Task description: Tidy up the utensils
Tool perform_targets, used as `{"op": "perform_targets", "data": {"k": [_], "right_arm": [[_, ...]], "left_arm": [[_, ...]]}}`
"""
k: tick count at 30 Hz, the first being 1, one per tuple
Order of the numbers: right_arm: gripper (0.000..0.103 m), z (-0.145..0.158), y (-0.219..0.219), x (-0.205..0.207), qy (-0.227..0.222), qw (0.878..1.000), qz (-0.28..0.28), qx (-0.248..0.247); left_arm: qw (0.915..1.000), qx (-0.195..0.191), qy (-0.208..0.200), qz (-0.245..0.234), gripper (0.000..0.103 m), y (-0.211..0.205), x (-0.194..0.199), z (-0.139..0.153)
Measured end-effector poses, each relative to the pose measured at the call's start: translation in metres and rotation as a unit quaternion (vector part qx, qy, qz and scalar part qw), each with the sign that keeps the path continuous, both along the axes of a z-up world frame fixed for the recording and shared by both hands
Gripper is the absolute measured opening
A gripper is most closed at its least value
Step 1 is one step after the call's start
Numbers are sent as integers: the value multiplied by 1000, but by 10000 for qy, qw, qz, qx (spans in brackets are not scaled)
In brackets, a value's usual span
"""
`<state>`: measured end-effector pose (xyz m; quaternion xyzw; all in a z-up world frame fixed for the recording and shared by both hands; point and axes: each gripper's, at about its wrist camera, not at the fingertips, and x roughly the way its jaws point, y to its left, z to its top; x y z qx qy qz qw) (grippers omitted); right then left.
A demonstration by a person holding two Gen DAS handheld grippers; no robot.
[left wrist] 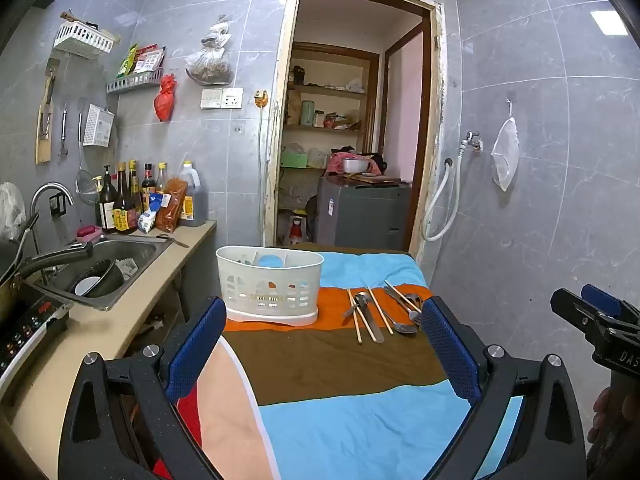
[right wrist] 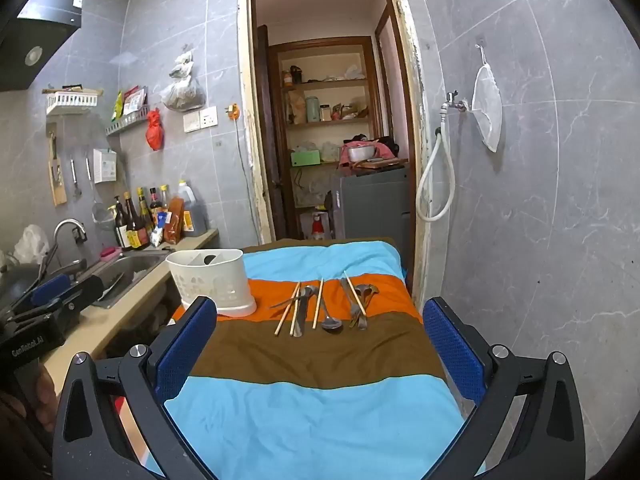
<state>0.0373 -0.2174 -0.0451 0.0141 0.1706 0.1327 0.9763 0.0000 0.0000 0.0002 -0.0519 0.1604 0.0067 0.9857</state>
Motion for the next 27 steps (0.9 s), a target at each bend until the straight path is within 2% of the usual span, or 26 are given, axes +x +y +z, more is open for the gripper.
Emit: {"op": "perform_targets", "data": {"k": [27], "right_arm": [[103, -6, -1, 2, 31, 10000, 7, 31]], "left_arm": [[10000, 57, -43, -58, 96, -5, 0, 2]]}}
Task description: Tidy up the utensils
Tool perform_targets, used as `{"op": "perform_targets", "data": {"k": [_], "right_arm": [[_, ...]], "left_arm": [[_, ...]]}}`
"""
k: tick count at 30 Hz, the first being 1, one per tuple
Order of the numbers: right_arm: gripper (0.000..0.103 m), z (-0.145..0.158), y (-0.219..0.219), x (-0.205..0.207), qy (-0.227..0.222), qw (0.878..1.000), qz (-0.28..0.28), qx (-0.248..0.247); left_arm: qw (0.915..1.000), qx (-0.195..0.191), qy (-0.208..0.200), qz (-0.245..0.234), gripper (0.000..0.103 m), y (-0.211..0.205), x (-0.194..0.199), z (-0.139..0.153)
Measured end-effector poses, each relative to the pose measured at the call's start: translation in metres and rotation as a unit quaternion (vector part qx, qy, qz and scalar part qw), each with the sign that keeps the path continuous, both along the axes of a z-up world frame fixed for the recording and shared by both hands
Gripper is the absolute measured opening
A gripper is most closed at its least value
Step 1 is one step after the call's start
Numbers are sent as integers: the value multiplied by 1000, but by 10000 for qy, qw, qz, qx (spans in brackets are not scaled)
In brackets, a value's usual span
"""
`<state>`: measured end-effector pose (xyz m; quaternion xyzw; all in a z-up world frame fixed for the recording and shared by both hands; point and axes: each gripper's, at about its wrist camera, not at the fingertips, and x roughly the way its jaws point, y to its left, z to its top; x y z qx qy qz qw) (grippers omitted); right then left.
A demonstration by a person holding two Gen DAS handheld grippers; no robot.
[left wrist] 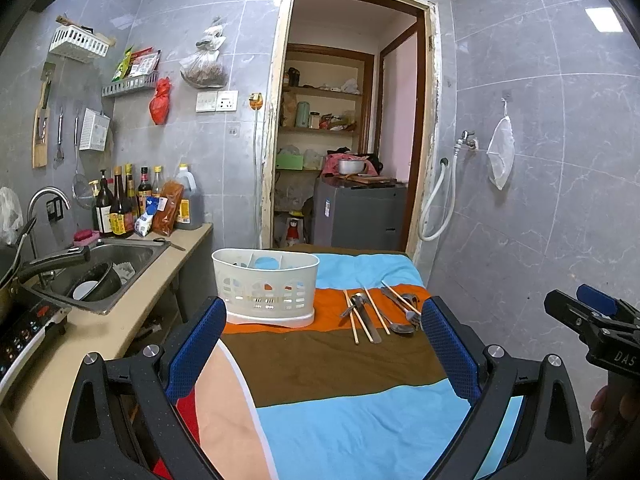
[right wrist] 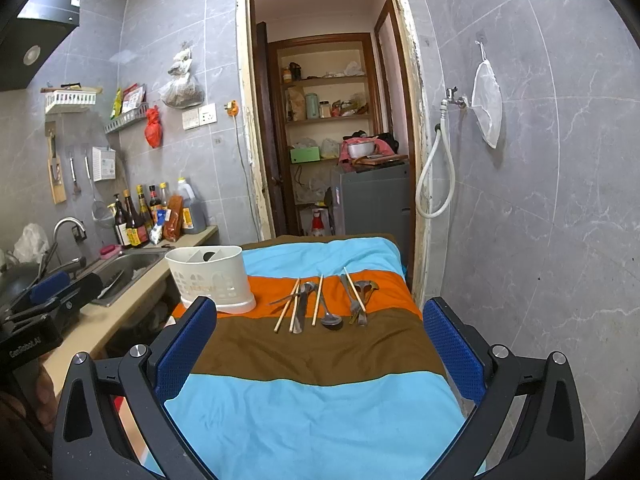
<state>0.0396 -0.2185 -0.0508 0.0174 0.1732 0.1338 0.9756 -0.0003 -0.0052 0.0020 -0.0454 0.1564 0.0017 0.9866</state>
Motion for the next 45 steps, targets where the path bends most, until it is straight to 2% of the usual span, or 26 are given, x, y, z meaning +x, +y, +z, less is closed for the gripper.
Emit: {"op": "perform_targets", "data": {"k": [45], "right_arm": [[103, -1, 2, 1, 31, 10000, -2, -16]], "left_arm": [[10000, 9, -1, 1, 96, 1, 0, -2]]}}
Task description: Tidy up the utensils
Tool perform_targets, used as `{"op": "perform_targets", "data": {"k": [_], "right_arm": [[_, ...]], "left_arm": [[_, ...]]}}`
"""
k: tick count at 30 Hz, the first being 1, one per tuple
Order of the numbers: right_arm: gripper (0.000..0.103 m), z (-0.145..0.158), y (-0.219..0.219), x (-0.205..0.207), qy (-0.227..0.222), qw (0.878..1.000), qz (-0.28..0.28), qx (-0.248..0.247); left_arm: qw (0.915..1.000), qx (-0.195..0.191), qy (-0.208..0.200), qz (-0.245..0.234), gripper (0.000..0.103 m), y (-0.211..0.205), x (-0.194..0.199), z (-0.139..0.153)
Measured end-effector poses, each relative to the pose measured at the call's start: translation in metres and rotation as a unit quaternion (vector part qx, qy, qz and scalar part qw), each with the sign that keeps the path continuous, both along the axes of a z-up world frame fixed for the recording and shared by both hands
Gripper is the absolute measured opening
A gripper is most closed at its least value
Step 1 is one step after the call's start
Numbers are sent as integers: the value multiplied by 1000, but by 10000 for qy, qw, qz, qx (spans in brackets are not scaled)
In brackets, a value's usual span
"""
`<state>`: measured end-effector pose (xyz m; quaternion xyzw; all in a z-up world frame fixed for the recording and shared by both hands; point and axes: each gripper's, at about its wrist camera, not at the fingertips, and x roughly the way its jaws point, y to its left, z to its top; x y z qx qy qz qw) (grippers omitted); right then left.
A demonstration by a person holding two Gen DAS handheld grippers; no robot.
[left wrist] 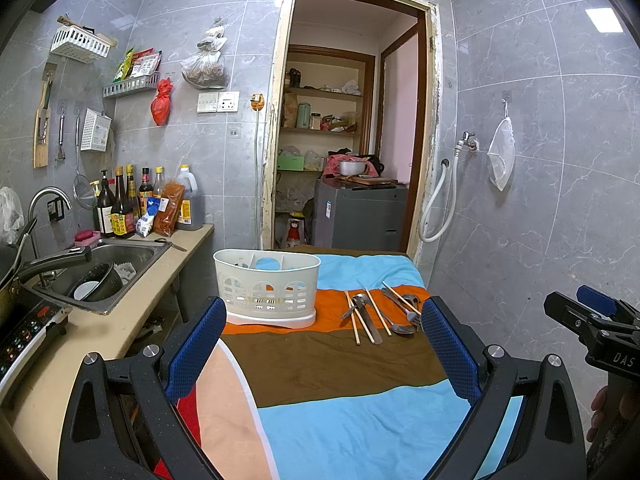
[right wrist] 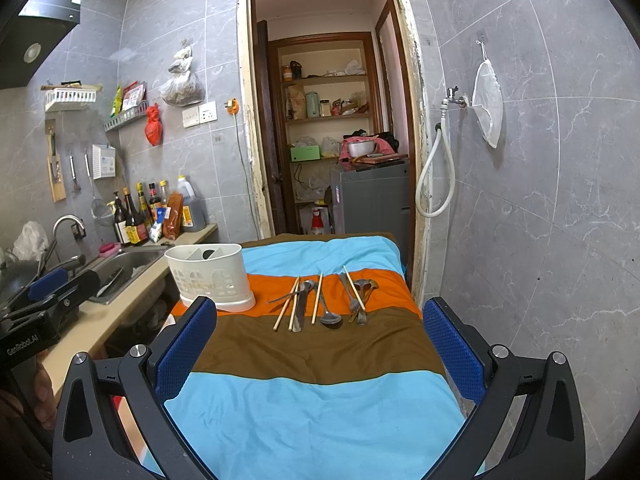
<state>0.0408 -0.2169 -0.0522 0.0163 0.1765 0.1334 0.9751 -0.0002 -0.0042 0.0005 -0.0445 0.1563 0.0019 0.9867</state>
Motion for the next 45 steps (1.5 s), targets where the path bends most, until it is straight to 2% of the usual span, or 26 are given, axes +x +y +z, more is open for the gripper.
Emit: {"op": "perform_targets", "data": {"k": [28, 34, 41, 45], "right_arm": [[103, 1, 0, 0, 8, 10000, -5, -3], [103, -4, 2, 3, 5, 10000, -17, 19], [103, -6, 6, 4, -3, 10000, -78, 1], [103, 6, 1, 14, -58, 9999, -117, -67]], "left_arm": [[10000, -10, 8, 16, 96, 5, -1, -1], [9999, 52, -44, 101, 96, 19, -5, -5], [9996, 133, -151, 185, 96, 22, 8, 2], [9997, 72, -191, 165, 96, 20, 21, 6]]}}
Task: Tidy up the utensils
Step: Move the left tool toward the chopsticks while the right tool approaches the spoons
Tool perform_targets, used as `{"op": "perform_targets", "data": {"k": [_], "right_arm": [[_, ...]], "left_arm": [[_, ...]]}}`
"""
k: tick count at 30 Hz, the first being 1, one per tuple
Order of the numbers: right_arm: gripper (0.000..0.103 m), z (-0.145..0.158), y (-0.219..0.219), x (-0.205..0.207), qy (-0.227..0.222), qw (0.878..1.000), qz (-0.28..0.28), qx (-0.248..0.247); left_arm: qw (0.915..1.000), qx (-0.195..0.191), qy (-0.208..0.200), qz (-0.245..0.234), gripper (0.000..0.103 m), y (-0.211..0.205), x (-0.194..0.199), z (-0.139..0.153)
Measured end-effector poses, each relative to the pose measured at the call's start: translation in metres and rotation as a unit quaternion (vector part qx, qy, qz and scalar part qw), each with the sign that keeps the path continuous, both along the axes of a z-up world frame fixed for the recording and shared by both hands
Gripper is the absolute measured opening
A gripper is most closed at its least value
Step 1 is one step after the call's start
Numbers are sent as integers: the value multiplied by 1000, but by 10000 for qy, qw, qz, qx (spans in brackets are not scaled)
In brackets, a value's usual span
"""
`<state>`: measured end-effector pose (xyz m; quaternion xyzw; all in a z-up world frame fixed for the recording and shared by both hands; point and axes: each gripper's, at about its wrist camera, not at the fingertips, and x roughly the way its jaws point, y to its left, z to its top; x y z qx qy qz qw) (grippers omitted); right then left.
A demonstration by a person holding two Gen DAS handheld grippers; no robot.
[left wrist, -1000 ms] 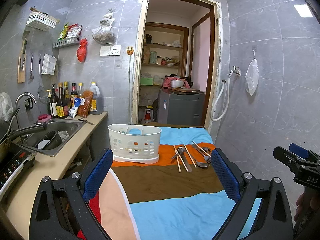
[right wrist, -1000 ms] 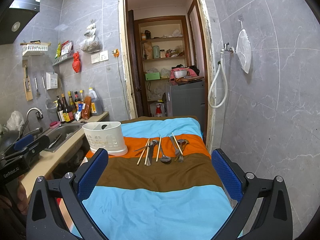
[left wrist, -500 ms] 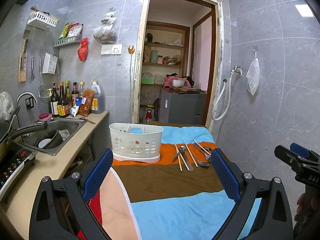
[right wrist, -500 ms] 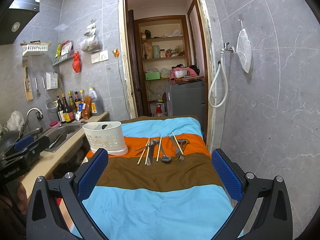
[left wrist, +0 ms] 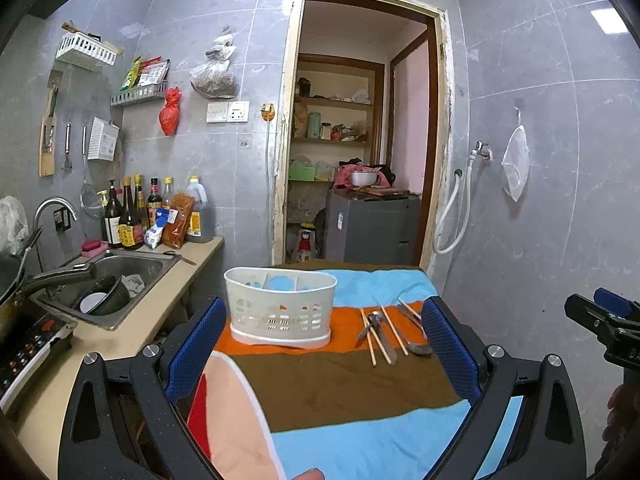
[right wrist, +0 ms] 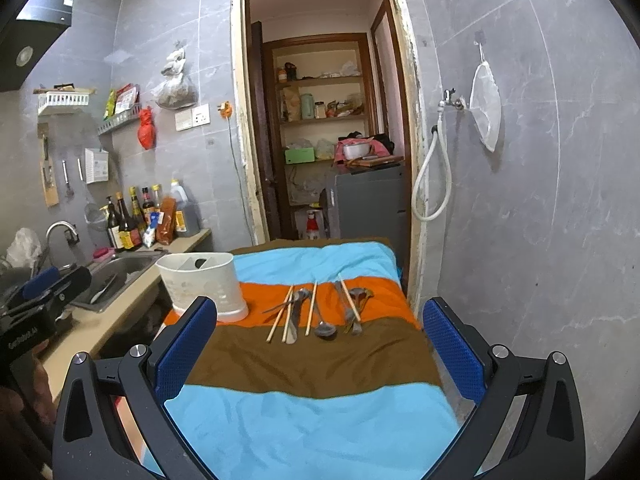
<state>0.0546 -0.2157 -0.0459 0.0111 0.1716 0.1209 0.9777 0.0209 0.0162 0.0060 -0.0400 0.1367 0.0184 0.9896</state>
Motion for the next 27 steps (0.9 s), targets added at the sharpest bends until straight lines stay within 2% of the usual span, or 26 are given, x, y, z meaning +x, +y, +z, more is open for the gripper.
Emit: {"op": "perform_targets", "data": {"k": [9, 17, 27], "right_arm": [[103, 20, -9, 37, -130, 9998, 33, -120], [103, 16, -18, 98, -75, 9997, 107, -216], [103, -20, -43, 199, 459, 9983, 338, -97]], "left_arm": [[9999, 86, -94, -69, 96, -13, 42, 10], [9995, 213, 22, -243, 96, -34, 108, -1], [9958, 289, 738, -458, 96, -76, 215, -50]]}}
